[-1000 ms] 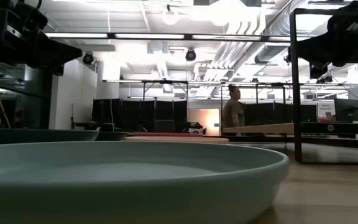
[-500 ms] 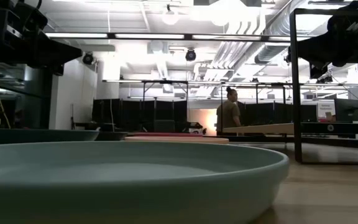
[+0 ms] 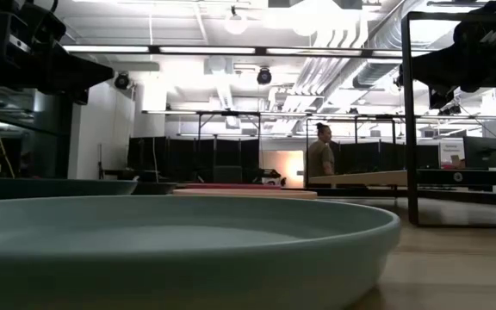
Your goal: Place and stack plates onto a shelf
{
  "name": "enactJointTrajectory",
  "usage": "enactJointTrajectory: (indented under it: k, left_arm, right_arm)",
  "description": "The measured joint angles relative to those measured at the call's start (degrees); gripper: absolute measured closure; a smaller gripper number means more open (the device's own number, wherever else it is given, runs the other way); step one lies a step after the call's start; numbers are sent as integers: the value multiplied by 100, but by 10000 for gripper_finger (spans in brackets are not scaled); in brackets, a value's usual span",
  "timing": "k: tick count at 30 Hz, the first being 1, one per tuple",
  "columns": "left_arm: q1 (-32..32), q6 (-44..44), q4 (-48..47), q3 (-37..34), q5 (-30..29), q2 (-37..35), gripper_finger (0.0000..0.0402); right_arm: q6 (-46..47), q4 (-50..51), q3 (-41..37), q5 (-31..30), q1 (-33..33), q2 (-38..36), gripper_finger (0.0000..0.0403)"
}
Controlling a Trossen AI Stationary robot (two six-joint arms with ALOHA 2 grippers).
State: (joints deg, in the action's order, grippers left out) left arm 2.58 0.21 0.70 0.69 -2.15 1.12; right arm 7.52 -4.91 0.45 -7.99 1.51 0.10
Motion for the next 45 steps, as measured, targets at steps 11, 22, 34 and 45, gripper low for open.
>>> enactJointTrajectory:
  k: [11,22,34,45]
  left_arm:
    - [0,0,0,-1,0,0,401]
    - [-1,0,0,1,0,-1,401]
    - [1,0,0,1,0,-2,401]
    - [1,0,0,0,0,-1,401]
  right_arm:
    - [-1,-2,1,-2,0,-1,377]
    - [1846,-1998,0,-285,1,-2,377]
    - [2746,-4527,820,-1765,-1,963,377]
    - [1597,-3116,4055,-999,-1,5254,377]
